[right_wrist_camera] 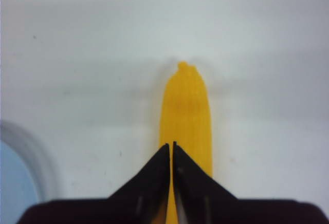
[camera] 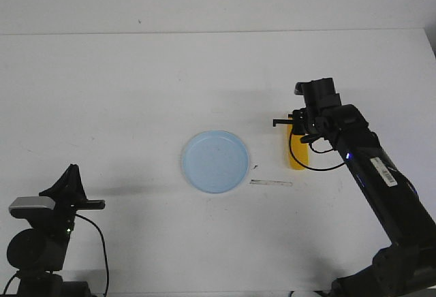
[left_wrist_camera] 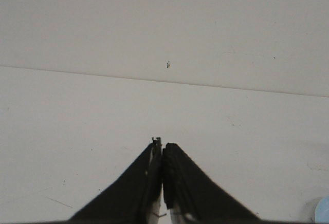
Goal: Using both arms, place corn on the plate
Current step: 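Reach the right gripper over the yellow corn cob, then close the right gripper around the yellow corn cob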
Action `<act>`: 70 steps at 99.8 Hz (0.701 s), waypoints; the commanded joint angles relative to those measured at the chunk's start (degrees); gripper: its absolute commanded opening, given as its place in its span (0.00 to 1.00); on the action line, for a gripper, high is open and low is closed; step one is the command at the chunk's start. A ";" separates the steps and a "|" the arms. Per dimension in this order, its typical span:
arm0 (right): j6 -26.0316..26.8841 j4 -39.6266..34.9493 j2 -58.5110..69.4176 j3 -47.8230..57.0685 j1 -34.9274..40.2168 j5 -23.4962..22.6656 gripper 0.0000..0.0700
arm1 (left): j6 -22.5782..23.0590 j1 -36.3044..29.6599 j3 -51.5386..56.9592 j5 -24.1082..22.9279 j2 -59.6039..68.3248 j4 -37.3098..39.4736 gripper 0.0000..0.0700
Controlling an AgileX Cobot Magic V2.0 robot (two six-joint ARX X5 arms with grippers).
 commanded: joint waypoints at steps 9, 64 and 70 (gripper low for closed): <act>1.64 -1.25 4.72 1.57 0.31 0.02 0.62 | -0.04 0.00 0.57 0.04 -0.02 0.59 0.00; 1.22 -0.63 11.63 1.55 0.22 1.51 0.85 | -0.04 0.00 0.57 0.04 -0.02 0.59 0.00; 1.22 -0.59 12.24 1.55 -0.04 1.31 0.85 | -0.04 0.00 0.57 0.04 -0.02 0.59 0.00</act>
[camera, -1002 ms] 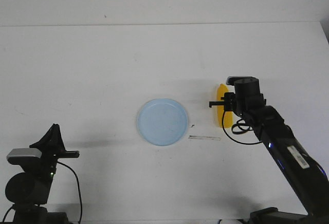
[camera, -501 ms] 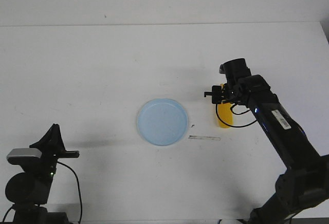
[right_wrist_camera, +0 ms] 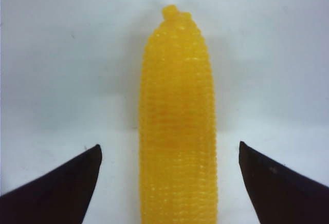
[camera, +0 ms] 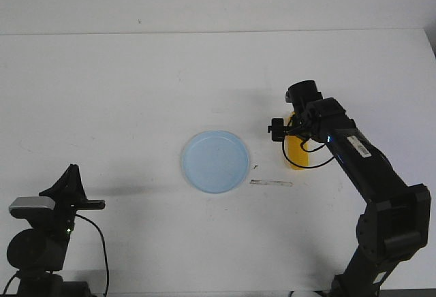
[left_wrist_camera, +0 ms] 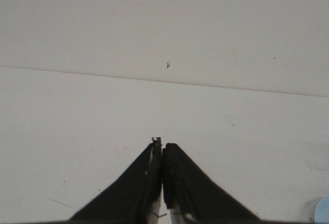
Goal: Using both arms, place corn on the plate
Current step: 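Close the right gripper around the yellow corn cob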
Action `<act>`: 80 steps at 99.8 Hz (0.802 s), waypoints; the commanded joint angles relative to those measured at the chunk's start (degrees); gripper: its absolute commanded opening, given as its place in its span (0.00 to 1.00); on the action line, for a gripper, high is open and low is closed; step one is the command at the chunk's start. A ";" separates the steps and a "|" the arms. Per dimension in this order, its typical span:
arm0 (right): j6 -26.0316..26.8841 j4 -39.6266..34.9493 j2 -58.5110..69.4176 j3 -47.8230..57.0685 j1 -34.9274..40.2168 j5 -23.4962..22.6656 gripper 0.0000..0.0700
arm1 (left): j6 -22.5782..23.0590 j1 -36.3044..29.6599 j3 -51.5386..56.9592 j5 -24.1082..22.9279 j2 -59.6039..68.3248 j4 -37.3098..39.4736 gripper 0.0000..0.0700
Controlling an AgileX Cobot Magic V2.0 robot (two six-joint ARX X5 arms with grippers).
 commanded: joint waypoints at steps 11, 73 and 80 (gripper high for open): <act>0.31 0.55 3.13 0.96 -0.46 -1.20 0.80 | -0.04 0.00 0.57 0.04 -0.02 0.59 0.00; 0.28 0.61 5.38 0.96 -1.22 -3.19 0.47 | -0.04 0.00 0.57 0.04 -0.02 0.59 0.00; 0.28 0.48 5.05 1.14 -1.11 -3.15 0.47 | -0.04 0.00 0.57 0.04 -0.02 0.59 0.00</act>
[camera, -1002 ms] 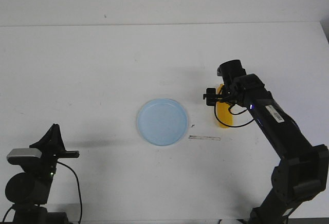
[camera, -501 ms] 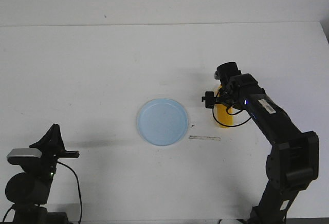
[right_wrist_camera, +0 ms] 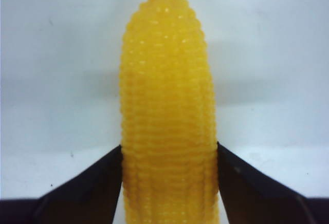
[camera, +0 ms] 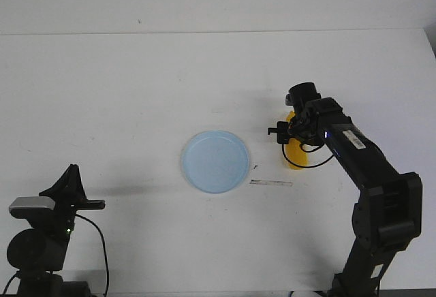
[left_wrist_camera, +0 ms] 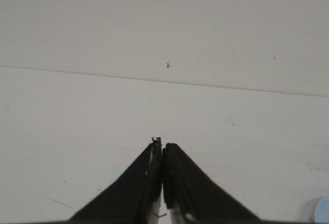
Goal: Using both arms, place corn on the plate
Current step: 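Close the right gripper around the yellow corn cob, then carry the corn with the right gripper over the blue plate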
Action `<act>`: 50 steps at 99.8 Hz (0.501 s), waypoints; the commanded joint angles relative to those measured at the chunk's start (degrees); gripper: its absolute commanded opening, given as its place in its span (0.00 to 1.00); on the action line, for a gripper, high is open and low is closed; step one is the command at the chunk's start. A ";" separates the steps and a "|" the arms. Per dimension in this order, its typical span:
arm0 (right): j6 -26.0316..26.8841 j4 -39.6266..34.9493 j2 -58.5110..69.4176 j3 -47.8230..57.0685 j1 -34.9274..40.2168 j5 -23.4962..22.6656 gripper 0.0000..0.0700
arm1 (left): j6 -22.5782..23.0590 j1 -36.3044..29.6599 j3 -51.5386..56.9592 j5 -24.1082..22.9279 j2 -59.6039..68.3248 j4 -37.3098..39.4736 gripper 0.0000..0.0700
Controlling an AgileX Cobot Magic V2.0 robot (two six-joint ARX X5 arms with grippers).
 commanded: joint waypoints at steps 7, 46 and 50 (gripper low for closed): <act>0.31 0.13 0.39 1.46 0.46 -0.09 0.47 | -0.04 0.00 0.57 0.04 -0.02 0.59 0.00; -1.84 3.72 -4.15 2.95 8.00 -12.00 0.47 | -0.04 0.00 0.57 0.04 -0.02 0.59 0.00; -1.84 4.31 -4.15 2.95 8.90 -14.82 0.47 | -0.04 0.00 0.57 0.04 -0.02 0.57 0.00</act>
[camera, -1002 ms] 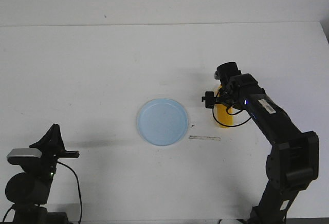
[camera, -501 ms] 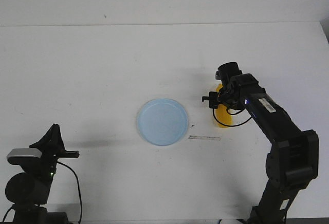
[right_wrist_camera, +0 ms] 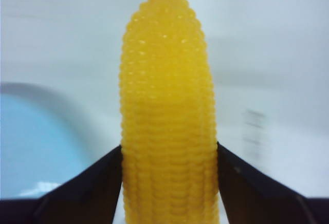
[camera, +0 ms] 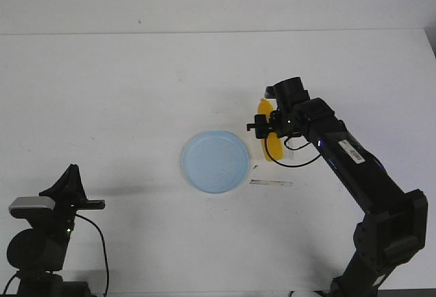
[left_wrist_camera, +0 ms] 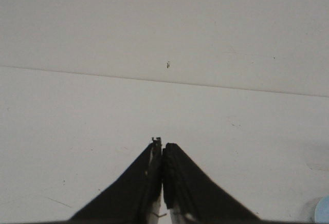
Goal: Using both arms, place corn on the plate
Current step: 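Carry the corn with the right gripper over the blue plate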
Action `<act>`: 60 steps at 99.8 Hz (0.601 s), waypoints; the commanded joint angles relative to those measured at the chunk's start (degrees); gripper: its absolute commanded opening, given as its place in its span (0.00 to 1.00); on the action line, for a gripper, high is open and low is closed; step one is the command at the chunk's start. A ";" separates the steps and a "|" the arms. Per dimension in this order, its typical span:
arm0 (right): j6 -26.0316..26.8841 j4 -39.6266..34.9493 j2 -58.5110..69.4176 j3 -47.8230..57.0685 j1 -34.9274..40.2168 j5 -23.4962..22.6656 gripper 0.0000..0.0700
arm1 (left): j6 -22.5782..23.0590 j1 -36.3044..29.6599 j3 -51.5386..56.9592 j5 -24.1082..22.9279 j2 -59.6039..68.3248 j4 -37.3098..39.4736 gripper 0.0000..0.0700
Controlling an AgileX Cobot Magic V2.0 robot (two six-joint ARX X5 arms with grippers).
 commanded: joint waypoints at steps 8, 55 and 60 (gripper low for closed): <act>-0.66 1.66 1.01 0.76 3.41 -8.66 0.47 | -0.04 0.00 0.57 0.04 -0.02 0.59 0.00; 3.10 4.85 5.09 0.63 15.10 -10.23 0.47 | -0.04 0.00 0.57 0.04 -0.02 0.57 0.00; 3.74 4.98 5.88 0.63 15.32 -10.23 0.47 | -0.04 0.00 0.57 0.04 -0.02 0.57 0.00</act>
